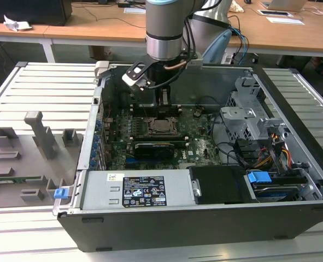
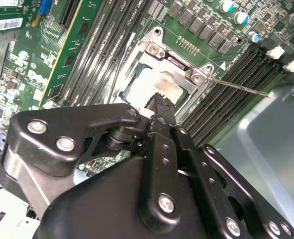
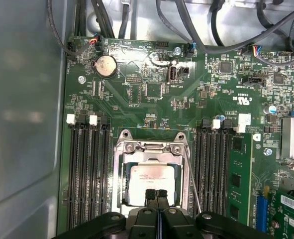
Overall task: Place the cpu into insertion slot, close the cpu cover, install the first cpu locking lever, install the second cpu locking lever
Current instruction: 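Install the first cpu locking lever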
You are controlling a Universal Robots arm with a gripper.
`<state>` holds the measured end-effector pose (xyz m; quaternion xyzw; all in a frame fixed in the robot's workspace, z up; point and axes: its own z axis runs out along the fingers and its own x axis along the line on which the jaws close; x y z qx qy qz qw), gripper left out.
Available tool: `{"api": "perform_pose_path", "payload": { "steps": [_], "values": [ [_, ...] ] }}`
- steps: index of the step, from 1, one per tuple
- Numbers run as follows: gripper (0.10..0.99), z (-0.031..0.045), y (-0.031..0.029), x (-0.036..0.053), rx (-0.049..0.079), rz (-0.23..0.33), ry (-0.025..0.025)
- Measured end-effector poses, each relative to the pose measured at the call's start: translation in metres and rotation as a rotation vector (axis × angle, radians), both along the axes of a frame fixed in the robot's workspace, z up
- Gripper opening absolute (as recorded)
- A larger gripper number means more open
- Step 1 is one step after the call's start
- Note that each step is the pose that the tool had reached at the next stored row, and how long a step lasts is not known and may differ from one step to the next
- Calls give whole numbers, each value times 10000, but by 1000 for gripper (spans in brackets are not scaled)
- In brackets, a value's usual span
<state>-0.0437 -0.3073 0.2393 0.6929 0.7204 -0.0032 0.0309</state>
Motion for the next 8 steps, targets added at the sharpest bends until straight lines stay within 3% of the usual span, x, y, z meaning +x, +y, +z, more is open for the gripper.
{"api": "perform_pose_path", "payload": {
  "steps": [4,8],
  "values": [
    [110,108,0,0,-3,-1,-1],
    [110,164,1,0,-6,-1,-1]
  ]
}}
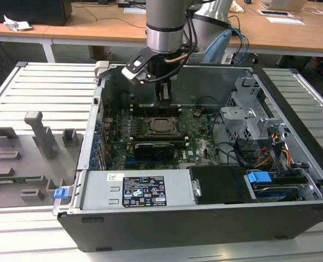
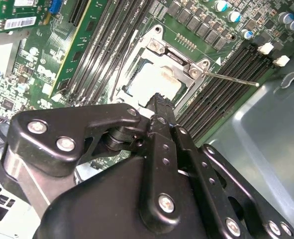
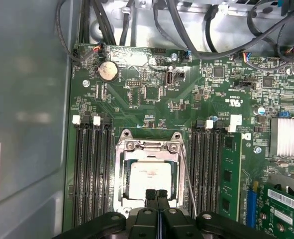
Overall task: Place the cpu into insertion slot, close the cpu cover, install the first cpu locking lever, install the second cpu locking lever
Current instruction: 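Install the first cpu locking lever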
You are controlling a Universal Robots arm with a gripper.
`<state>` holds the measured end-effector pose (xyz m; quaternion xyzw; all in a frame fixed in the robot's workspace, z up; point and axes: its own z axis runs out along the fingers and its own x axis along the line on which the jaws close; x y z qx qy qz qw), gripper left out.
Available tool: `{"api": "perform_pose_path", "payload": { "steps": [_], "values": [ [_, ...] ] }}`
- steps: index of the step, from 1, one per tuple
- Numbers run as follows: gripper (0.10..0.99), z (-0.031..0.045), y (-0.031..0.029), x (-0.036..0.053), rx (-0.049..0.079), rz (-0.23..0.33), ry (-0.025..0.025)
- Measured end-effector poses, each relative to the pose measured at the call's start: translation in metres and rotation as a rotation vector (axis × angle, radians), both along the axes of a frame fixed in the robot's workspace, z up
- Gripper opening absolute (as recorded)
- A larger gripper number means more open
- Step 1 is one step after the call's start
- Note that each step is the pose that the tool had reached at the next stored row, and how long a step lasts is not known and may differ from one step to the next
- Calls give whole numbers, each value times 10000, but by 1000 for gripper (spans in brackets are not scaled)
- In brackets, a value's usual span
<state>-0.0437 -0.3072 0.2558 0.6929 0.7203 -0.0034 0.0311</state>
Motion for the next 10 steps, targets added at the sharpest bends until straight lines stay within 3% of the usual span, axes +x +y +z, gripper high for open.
{"api": "perform_pose_path", "payload": {
  "steps": [10],
  "values": [
    [110,200,2,0,-30,0,1]
  ]
}}
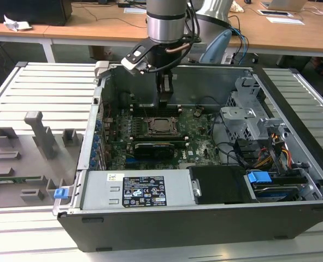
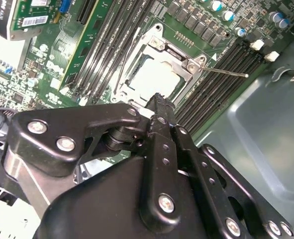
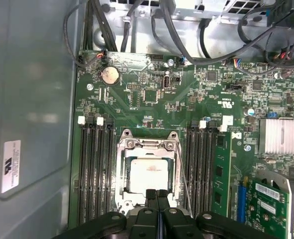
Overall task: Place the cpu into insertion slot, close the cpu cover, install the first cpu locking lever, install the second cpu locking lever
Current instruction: 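Install the first cpu locking lever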
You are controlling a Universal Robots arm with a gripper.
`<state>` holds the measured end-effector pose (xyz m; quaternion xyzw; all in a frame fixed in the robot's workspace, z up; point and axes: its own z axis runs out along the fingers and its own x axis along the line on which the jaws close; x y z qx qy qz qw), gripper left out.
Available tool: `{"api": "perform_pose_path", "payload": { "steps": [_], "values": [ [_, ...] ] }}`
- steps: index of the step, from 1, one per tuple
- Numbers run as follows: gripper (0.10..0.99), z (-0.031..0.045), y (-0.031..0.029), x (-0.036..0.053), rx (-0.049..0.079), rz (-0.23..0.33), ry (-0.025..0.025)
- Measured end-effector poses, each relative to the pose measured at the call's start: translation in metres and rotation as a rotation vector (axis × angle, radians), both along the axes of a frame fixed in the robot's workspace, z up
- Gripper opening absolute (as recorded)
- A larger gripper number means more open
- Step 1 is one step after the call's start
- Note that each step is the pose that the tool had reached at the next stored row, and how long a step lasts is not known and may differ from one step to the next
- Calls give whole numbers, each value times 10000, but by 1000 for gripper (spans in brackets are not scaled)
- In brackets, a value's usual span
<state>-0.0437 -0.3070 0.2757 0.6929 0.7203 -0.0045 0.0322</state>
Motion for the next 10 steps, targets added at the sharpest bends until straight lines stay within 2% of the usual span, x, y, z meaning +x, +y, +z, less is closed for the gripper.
{"api": "perform_pose_path", "payload": {
  "steps": [10],
  "values": [
    [110,244,6,0,-100,-1,0]
  ]
}}
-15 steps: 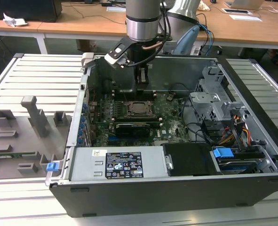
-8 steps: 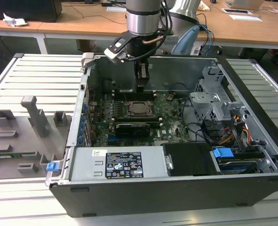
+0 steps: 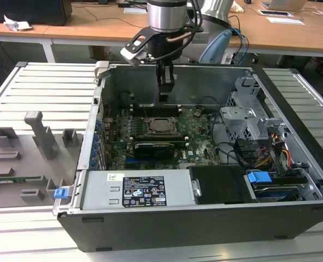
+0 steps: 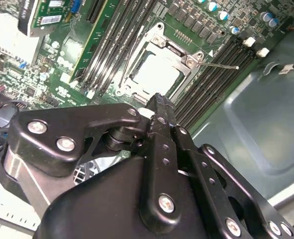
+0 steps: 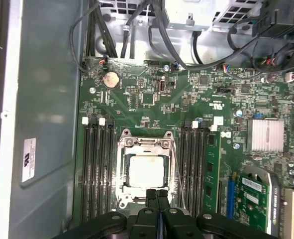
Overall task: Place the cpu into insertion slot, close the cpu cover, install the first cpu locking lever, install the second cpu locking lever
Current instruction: 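Install the first cpu locking lever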
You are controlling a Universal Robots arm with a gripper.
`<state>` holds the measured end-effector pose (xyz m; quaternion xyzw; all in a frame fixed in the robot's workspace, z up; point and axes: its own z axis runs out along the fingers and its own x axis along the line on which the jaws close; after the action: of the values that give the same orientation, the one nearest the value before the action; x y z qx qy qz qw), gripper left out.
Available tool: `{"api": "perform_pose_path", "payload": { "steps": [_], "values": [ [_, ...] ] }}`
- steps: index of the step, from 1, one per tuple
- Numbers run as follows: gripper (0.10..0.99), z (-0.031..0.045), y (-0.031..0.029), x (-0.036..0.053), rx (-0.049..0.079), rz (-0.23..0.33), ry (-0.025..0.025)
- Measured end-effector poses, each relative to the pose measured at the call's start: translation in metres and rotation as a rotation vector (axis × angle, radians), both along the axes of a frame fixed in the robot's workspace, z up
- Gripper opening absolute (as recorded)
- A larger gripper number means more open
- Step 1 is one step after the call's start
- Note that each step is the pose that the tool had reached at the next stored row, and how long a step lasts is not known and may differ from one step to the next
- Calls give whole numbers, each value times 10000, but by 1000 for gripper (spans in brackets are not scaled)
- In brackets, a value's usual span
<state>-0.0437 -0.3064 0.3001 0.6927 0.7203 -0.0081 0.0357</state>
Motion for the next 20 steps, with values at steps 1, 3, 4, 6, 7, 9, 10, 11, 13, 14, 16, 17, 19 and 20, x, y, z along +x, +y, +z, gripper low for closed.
{"api": "perform_pose_path", "payload": {
  "steps": [1,3,4,6,7,9,10,11,13,14,16,17,19,20],
  "values": [
    [110,23,1,0,-11,1,0],
    [110,72,1,0,-32,1,0],
    [110,97,1,0,-43,0,0],
    [110,127,1,0,-57,1,1],
    [110,136,1,0,-63,0,1],
    [110,142,1,0,-67,53,-1],
    [110,143,1,0,-72,176,-1],
    [110,143,1,0,-75,354,0],
    [110,142,1,0,-83,671,-2],
    [110,143,1,0,-86,923,-3],
    [110,141,1,0,-88,1370,-5],
    [110,141,2,0,-93,1560,-5],
    [110,140,1,-1,-138,2122,-3],
    [110,139,1,-1,-156,2313,-1]
  ]
}}
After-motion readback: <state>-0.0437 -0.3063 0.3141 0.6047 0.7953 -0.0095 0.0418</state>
